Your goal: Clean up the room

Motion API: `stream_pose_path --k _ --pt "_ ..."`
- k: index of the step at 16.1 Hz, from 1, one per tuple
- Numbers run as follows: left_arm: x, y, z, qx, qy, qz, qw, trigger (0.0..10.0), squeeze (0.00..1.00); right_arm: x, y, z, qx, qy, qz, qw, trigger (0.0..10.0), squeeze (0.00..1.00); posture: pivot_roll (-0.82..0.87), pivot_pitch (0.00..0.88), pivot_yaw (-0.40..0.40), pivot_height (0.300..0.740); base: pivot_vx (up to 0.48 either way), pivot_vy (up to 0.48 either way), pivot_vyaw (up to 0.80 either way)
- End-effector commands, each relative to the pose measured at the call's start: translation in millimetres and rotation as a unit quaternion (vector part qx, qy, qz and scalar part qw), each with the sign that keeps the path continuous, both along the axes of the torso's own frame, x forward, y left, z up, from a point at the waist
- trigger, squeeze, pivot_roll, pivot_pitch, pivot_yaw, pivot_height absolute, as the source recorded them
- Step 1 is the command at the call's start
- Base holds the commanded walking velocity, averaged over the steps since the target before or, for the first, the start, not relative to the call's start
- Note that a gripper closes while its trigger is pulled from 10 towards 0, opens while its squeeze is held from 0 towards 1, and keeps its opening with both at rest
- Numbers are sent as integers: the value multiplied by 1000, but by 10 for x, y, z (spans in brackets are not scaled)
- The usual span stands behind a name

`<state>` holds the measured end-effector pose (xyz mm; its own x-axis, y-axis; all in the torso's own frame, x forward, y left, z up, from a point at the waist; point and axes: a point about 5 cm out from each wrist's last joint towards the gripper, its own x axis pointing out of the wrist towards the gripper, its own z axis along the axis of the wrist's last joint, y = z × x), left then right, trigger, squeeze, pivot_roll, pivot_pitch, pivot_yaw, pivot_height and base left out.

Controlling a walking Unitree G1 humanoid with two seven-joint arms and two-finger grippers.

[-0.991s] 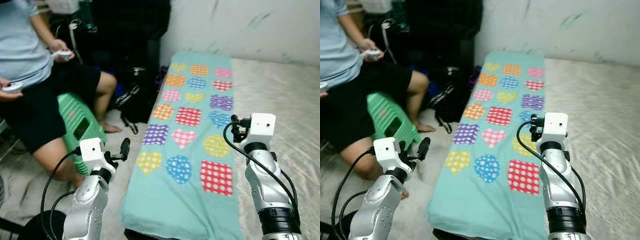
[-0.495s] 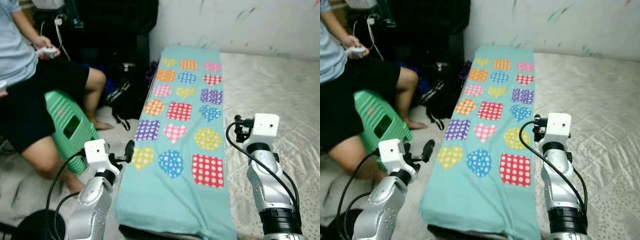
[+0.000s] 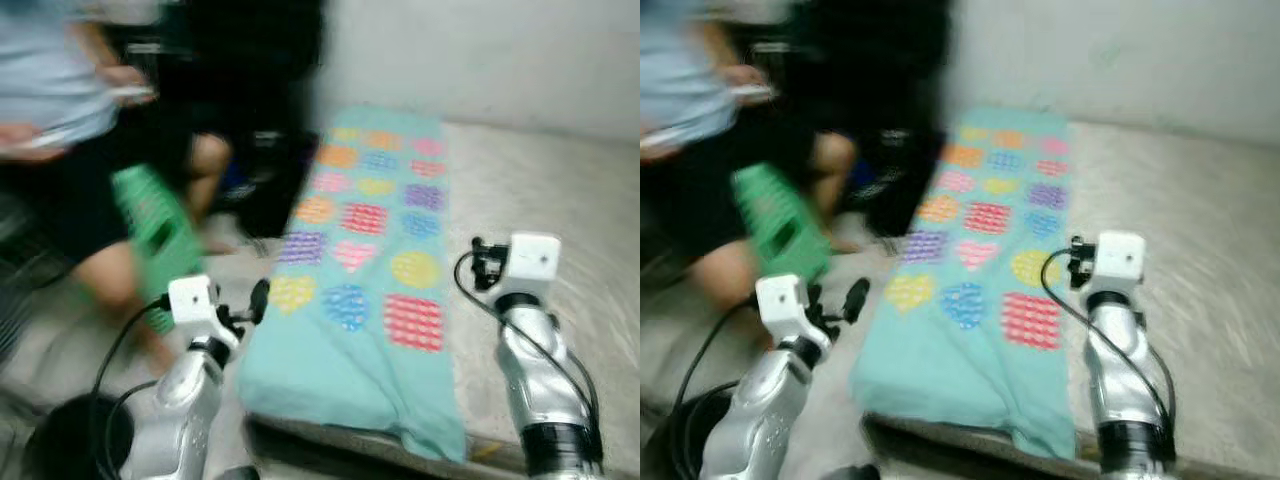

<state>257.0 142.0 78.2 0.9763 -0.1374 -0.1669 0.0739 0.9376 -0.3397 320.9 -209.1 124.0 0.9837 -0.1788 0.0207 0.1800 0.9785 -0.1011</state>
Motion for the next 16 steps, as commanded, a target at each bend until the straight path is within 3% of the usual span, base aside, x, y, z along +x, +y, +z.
stream_pose_path --k 1,7,16 --pt "16 23 23 3 -3 -1 1000 10000 0 -18 10 -24 -2 3 2 1000 10000 0 -112 0 25 740 0 0 0" --pt "-26 3 33 2 -13 -19 1000 10000 0 -16 16 -24 -5 1 5 1000 10000 0 -110 0 20 740 0 0 0" --pt "-16 90 -3 23 -6 12 1000 10000 0 -29 79 -116 -5 13 15 1000 10000 0 -98 0 21 740 0 0 -800"
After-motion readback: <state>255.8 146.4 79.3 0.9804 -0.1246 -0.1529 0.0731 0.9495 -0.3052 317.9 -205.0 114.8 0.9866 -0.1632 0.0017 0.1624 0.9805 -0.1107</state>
